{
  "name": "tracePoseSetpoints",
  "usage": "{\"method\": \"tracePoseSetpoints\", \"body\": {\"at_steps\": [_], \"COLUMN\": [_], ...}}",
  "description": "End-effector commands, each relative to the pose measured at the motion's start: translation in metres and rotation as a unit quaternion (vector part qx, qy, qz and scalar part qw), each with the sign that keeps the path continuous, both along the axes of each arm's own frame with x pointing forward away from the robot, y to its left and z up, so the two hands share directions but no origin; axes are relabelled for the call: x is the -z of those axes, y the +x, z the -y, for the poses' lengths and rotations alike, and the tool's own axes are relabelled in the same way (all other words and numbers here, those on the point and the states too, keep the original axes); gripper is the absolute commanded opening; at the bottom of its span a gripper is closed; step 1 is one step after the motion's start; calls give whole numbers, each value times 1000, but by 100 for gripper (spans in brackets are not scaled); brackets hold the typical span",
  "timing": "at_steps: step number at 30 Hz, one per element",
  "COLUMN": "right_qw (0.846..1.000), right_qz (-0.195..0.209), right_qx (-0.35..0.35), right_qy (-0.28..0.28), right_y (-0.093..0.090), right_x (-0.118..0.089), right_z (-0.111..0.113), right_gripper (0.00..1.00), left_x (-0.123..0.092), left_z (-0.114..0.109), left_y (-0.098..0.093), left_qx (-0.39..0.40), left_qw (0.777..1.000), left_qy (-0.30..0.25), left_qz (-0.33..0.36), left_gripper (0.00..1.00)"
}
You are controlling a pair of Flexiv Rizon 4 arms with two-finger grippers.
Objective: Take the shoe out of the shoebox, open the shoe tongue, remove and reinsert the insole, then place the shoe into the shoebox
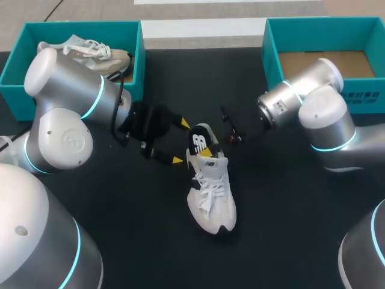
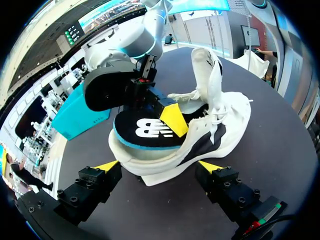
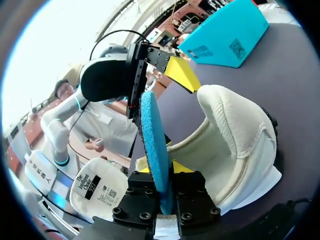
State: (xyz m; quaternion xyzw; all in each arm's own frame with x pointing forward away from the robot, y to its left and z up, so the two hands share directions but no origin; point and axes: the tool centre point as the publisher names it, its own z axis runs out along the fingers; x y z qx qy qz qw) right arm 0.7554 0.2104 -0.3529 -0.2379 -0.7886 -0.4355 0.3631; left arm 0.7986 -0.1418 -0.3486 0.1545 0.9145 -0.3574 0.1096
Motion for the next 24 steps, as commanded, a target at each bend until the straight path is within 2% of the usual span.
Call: {"method": "tracePoseSetpoints", "body": {"at_steps": [1,14,20,24], "right_qw": [1000,1000,999,999], "right_qz": [6,25,27,36], "right_qx": [2,8,21,22], "right_qy": [-4,-15,-19,-25], "right_y": [3,9,7,15], "right_x": [-3,-18,-19,-23], "right_z": [-3,7,13,14], "right_gripper": [15,25,25,23], "left_x": [0,0,0,0], "left_z": [1,1,1,1], "left_y": [0,0,0,0], "left_qx": [0,0,0,0], "left_qw": [1000,1000,1000,1000], "left_qy": [1,1,1,1], "left_qz": [1,1,1,1], "left_gripper": [100,100,100,100]}}
